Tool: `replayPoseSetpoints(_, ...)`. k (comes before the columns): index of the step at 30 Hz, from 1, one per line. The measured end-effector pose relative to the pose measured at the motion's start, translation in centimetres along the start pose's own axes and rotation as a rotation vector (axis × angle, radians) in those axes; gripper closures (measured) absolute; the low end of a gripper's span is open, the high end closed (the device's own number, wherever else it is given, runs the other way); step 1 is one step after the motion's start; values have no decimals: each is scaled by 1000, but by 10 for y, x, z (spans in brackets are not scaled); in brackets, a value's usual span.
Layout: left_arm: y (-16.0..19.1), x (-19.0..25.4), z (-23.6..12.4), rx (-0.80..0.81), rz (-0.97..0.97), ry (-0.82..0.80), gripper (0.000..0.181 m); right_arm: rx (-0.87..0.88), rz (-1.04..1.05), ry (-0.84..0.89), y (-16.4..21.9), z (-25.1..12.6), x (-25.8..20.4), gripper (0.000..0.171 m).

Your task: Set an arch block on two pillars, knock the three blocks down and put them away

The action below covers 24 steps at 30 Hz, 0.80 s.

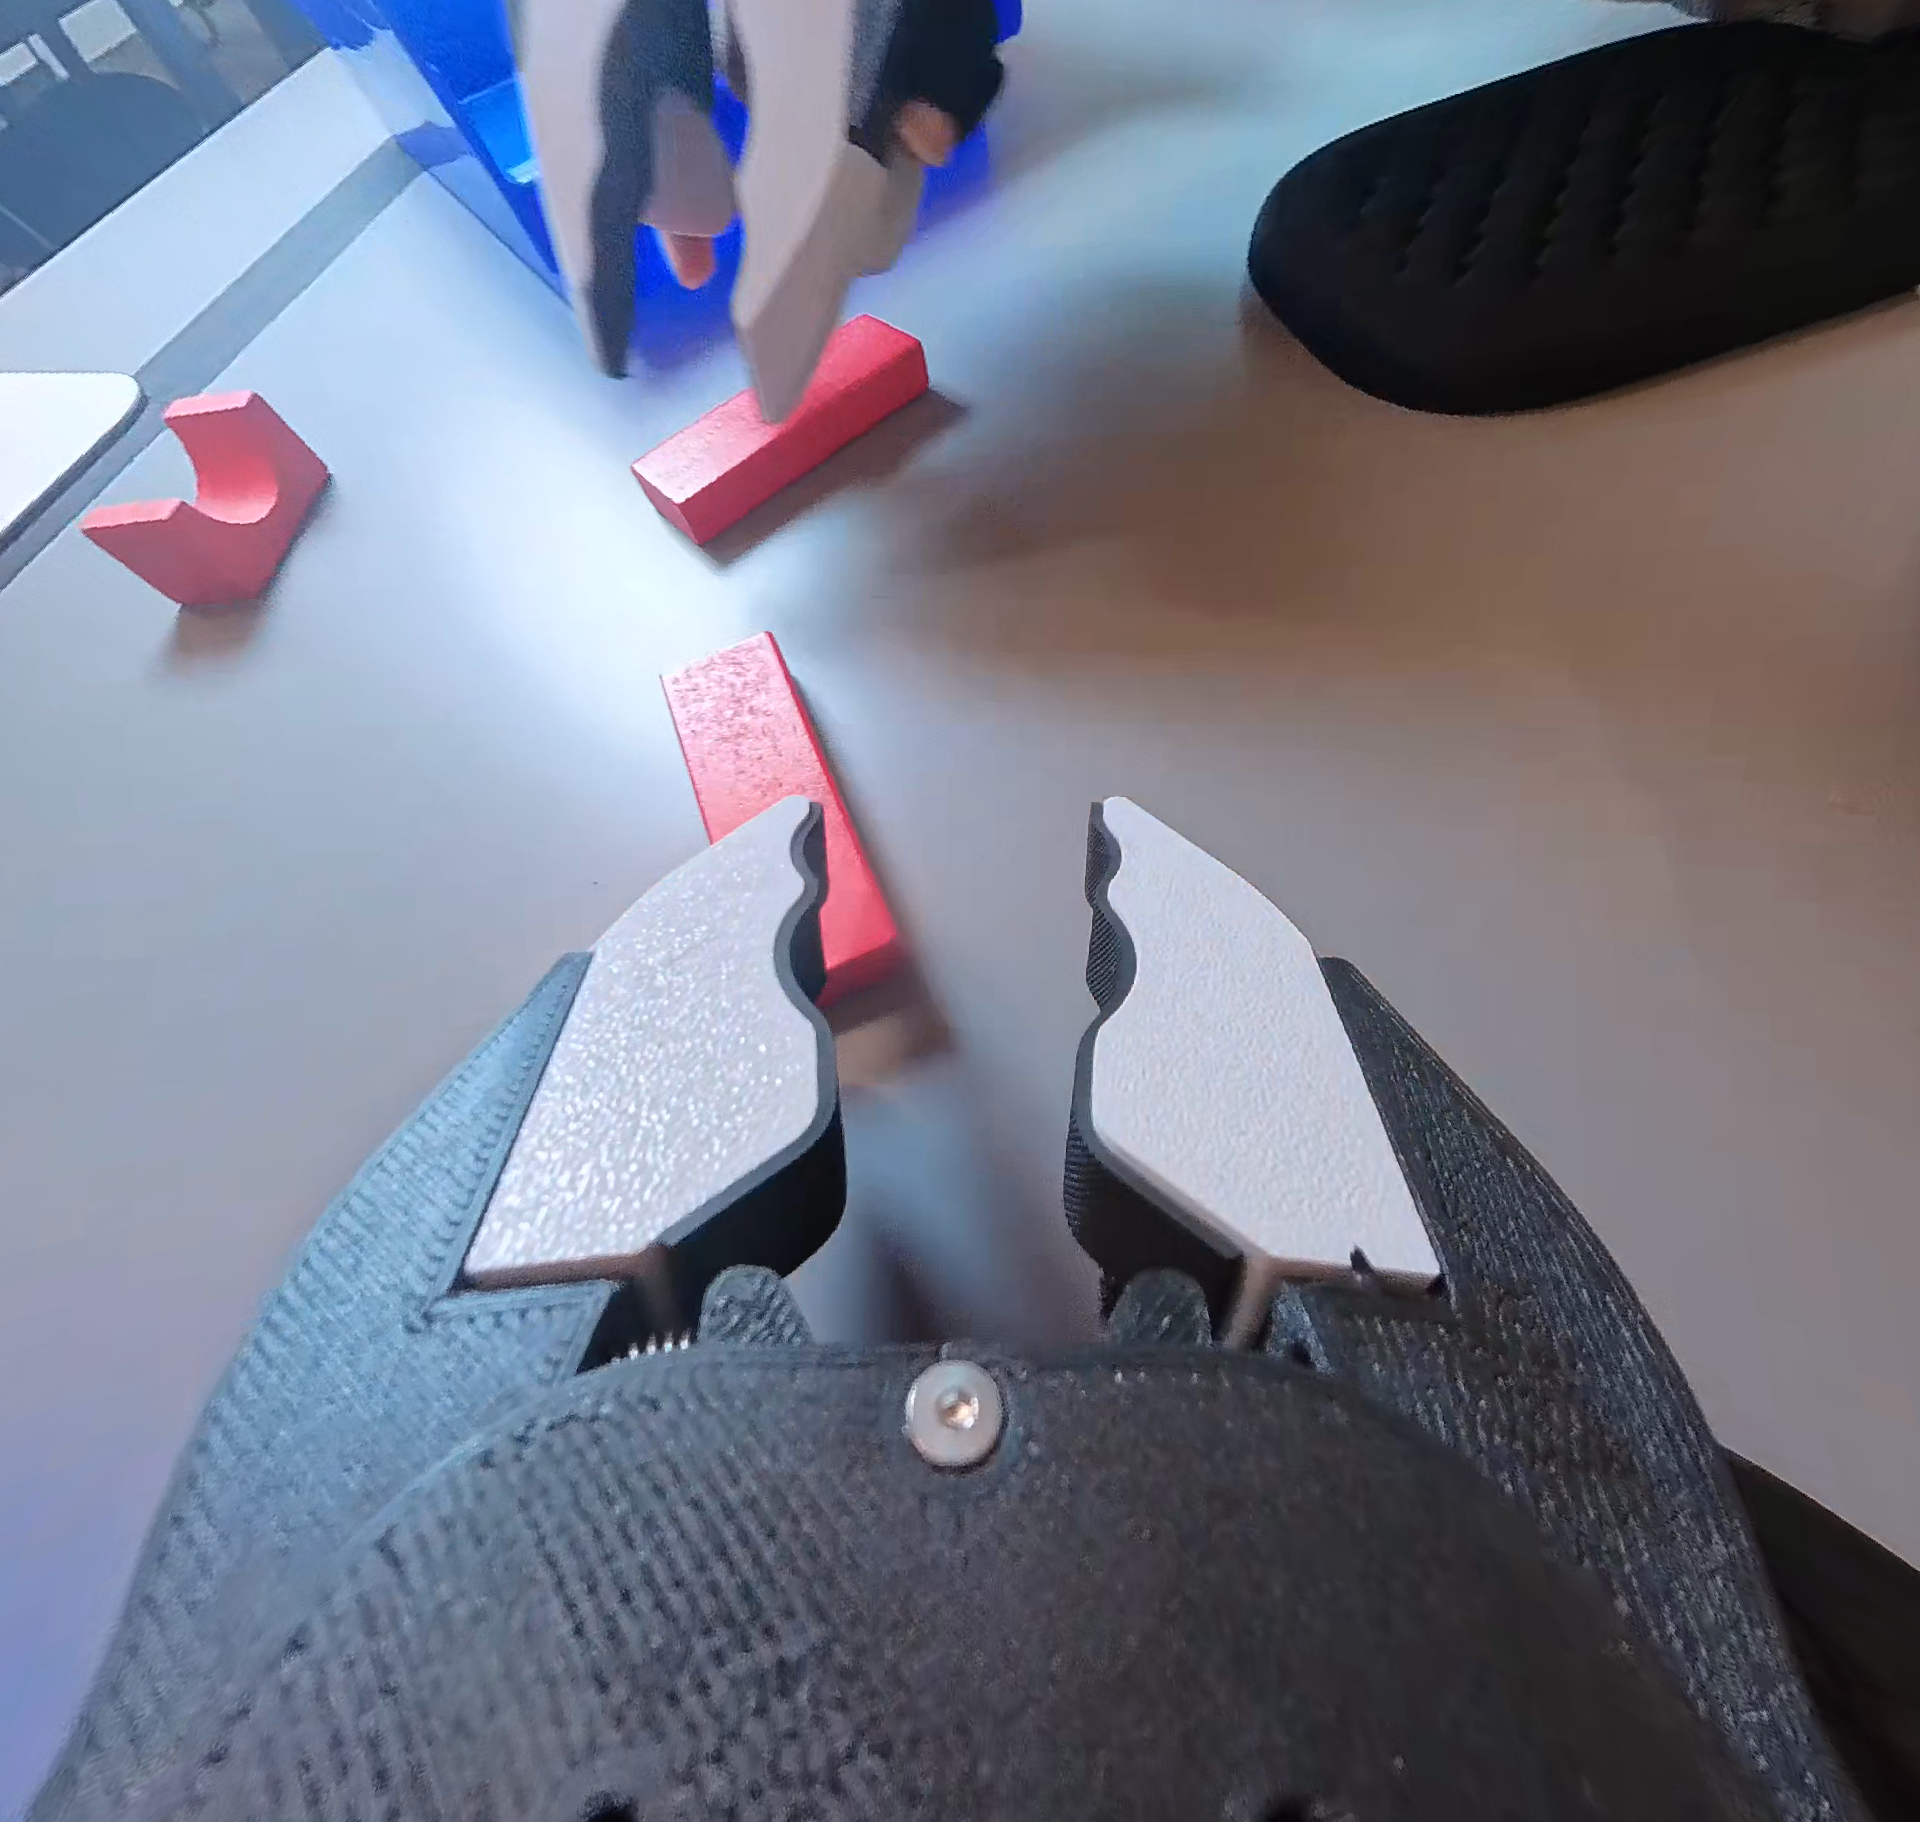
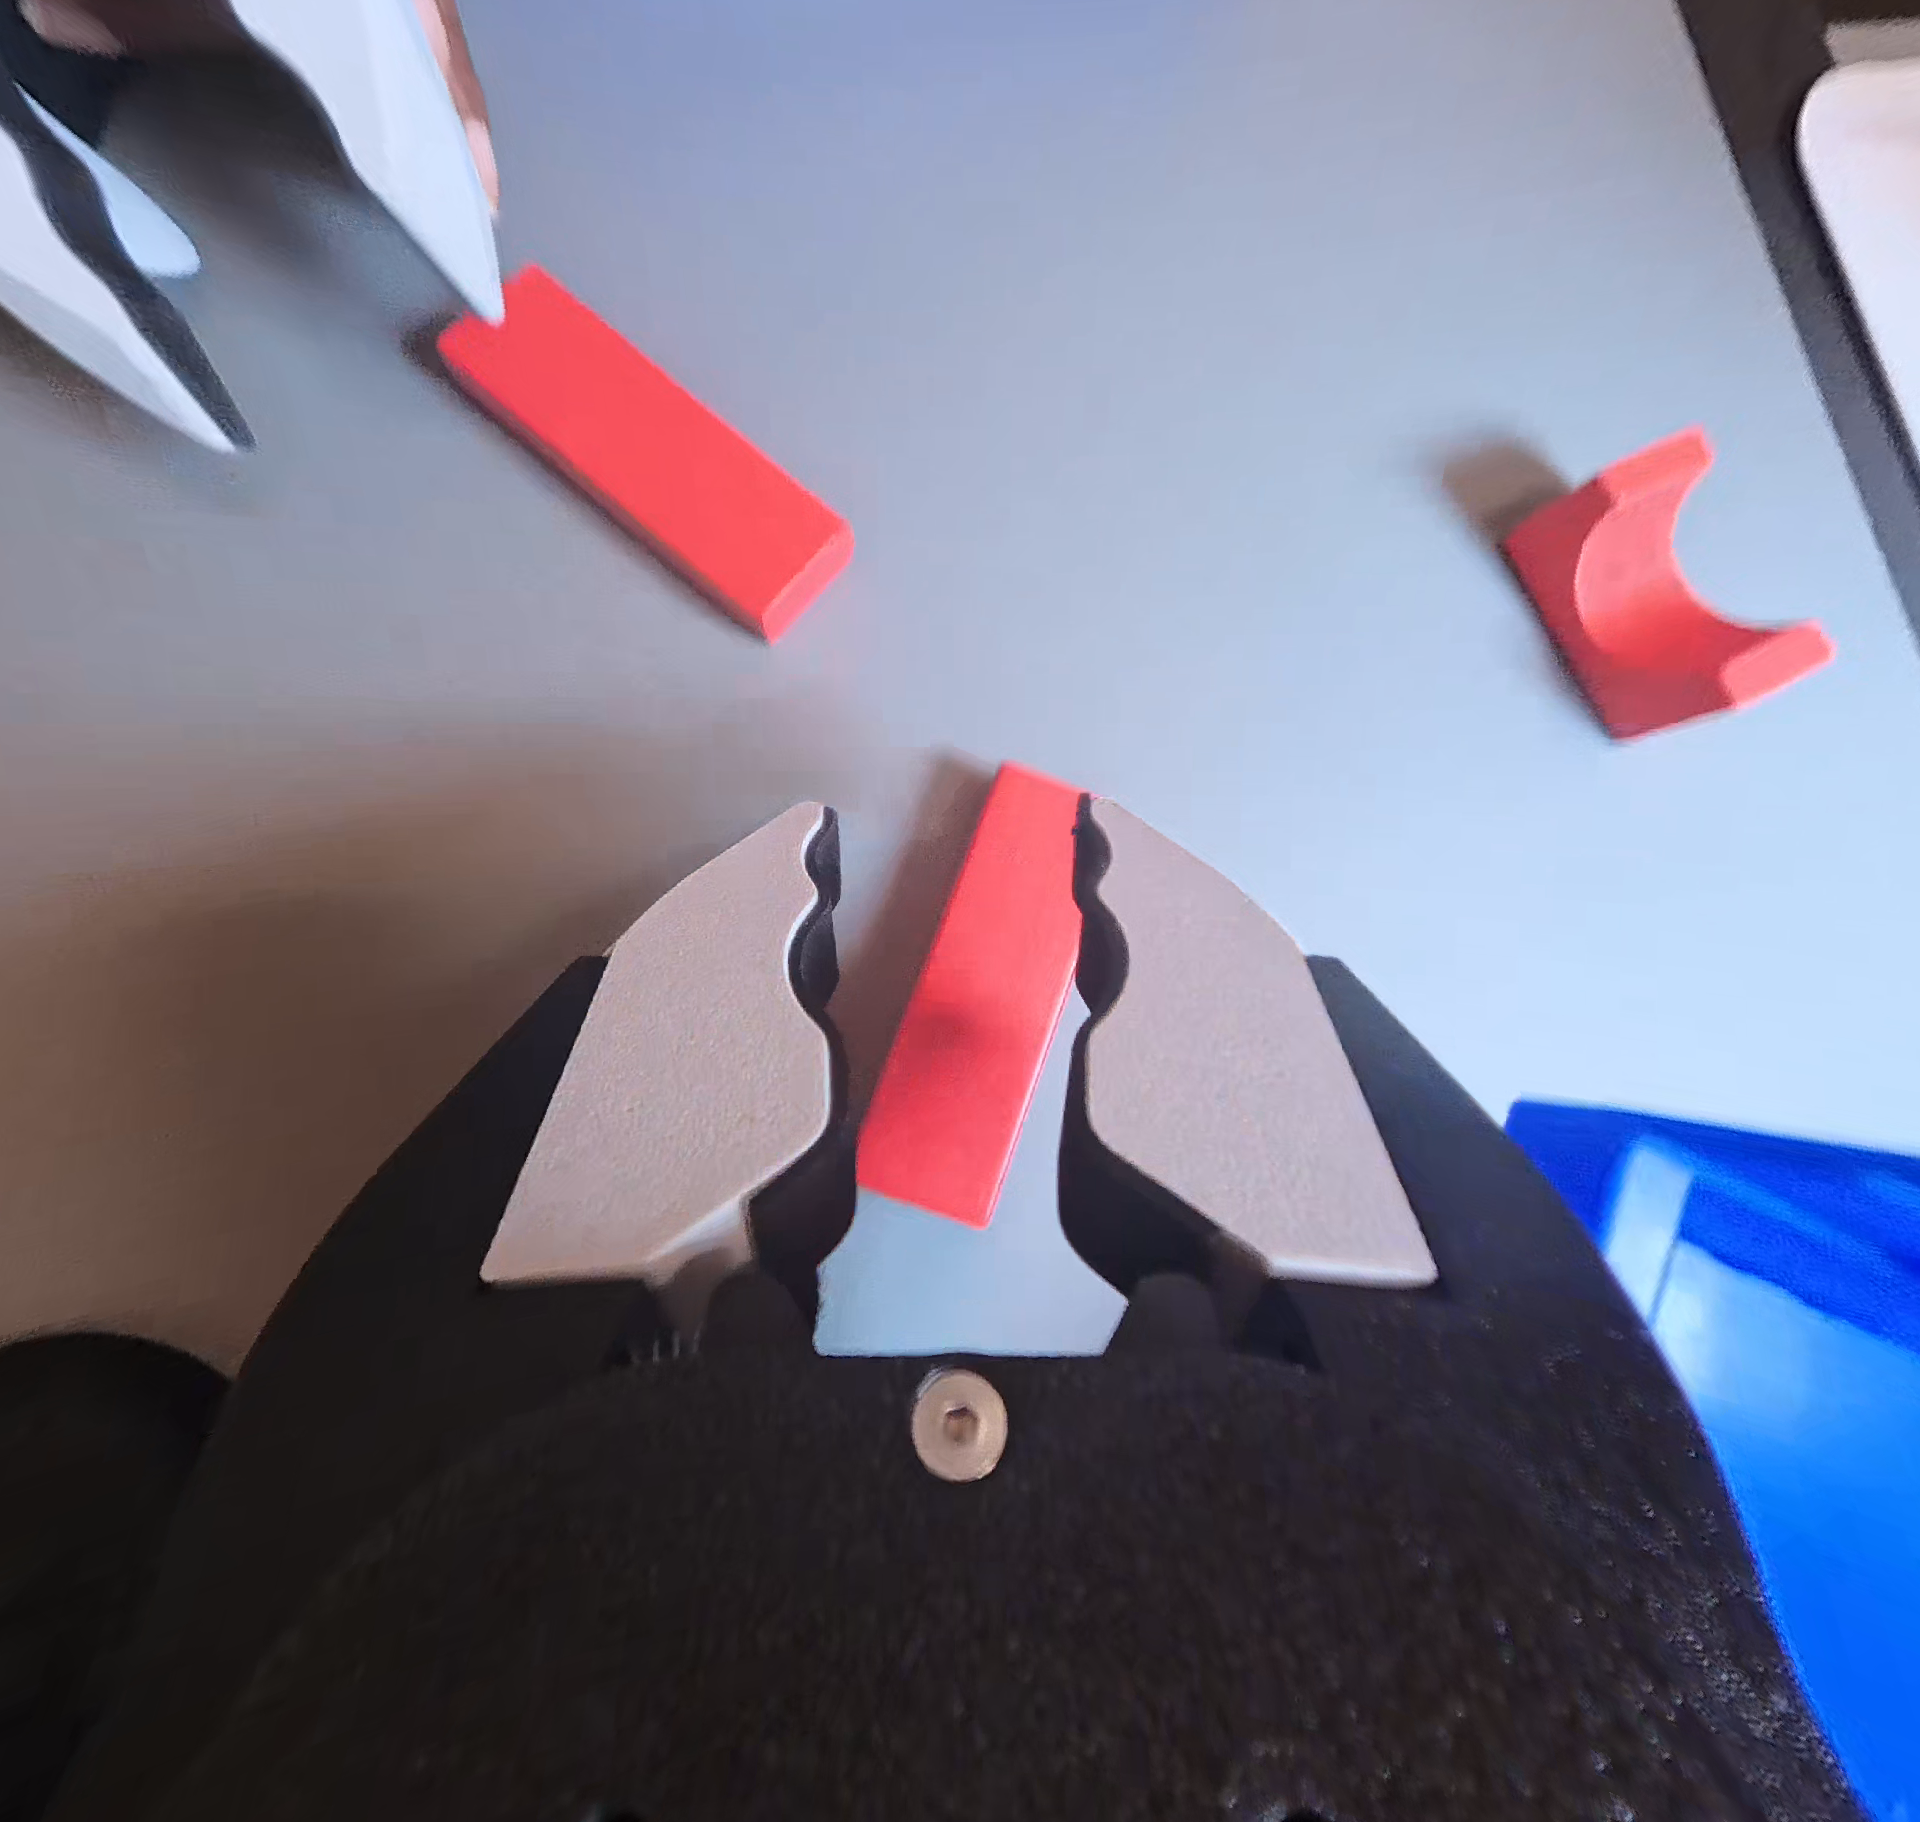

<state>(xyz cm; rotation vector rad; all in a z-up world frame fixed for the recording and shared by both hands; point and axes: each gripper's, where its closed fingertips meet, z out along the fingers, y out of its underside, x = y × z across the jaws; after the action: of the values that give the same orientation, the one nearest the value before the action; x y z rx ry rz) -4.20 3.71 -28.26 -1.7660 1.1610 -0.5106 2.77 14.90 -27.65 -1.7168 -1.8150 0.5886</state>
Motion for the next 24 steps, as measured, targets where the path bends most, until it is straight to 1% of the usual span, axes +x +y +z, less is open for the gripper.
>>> replayPoseSetpoints(6,4,-10,2,-32,-18,-58,131,-68,87,117,45,-9,-2,120)
replayPoseSetpoints(9,6,-11,3,-45,-14,-71,130,-81,149,126,59,-13,-3,120)
replayPoseSetpoints(10,6,-11,3,-46,-12,-74,130,-90,170,116,63,-12,-4,122)
replayPoseSetpoints(11,6,-11,3,-45,-10,-76,130,-86,193,107,64,-12,-5,133)
replayPoseSetpoints(12,6,-11,3,-44,-10,-78,130,-80,209,107,63,-11,-4,137)
replayPoseSetpoints(14,5,-12,2,-37,-15,-78,131,-80,203,104,61,-9,-4,138)
replayPoseSetpoints(17,-1,-13,0,3,-30,-77,131,-15,186,80,49,-7,-11,138)
replayPoseSetpoints(21,-21,-14,0,96,-109,-40,131,244,170,-26,-2,-20,-33,138)
replayPoseSetpoints(24,-36,-20,6,139,-212,3,129,468,176,-96,-45,-42,-49,139)
